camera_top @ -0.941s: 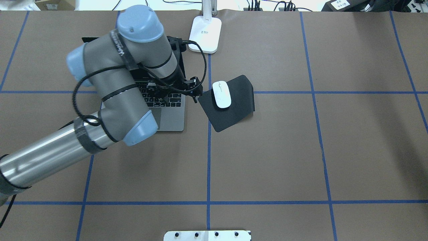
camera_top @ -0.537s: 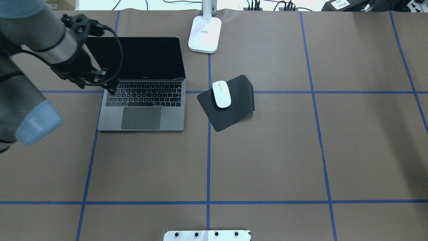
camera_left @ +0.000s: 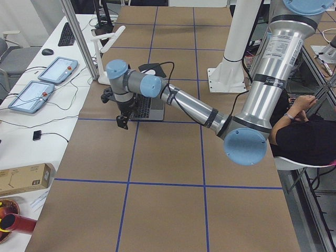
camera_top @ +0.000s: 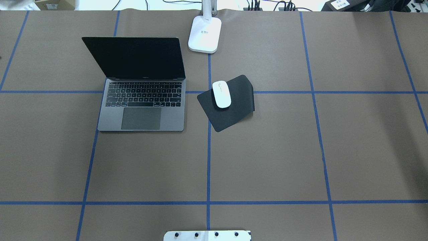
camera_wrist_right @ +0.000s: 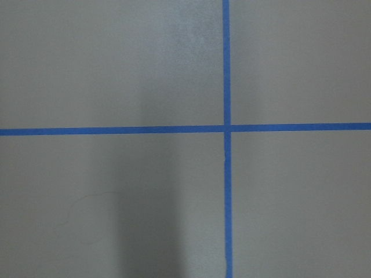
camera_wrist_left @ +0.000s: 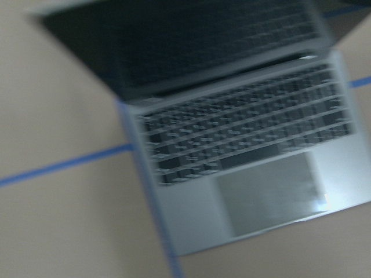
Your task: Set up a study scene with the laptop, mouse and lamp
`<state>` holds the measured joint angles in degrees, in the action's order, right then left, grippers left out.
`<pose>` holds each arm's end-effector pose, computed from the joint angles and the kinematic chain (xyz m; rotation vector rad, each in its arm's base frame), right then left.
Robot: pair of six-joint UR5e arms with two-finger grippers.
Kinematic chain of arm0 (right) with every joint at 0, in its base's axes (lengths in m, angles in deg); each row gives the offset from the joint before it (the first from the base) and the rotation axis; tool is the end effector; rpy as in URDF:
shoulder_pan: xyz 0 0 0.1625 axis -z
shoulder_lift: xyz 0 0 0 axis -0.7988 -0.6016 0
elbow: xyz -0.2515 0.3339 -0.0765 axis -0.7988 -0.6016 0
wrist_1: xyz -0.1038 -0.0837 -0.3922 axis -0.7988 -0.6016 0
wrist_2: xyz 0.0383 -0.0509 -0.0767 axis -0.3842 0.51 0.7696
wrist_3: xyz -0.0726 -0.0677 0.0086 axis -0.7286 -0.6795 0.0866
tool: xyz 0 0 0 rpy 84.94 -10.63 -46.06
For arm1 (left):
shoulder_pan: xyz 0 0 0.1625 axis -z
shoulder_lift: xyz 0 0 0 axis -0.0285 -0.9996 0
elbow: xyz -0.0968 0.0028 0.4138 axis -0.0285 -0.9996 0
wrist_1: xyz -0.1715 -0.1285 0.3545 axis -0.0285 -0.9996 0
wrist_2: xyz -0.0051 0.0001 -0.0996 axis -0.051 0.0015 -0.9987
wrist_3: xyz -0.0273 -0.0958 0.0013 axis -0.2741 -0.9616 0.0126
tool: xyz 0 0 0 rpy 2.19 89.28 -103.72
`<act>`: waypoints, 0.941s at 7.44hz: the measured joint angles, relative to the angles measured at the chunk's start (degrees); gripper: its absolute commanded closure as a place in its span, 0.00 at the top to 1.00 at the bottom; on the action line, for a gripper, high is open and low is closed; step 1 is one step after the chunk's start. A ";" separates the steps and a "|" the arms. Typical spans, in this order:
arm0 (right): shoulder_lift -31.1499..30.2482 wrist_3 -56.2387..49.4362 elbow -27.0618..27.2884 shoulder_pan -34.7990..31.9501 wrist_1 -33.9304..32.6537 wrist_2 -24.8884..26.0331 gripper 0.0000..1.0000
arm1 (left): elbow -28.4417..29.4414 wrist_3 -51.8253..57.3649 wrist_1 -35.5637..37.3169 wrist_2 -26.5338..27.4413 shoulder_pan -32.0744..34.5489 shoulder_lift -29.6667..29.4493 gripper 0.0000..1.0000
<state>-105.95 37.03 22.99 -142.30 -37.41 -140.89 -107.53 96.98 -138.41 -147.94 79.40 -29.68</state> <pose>0.0595 -0.4583 0.5886 0.0953 -0.7602 0.0643 0.0288 -0.5968 0.4802 0.1485 0.7637 0.3685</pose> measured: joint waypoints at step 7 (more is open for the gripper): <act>-4.13 -2.37 0.32 0.49 0.05 3.35 1.00 | 19.57 14.21 -17.71 -0.92 12.27 12.45 1.00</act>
<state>-110.08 34.66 23.31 -141.81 -37.36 -137.54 -87.96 111.19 -156.12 -148.86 91.68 -17.24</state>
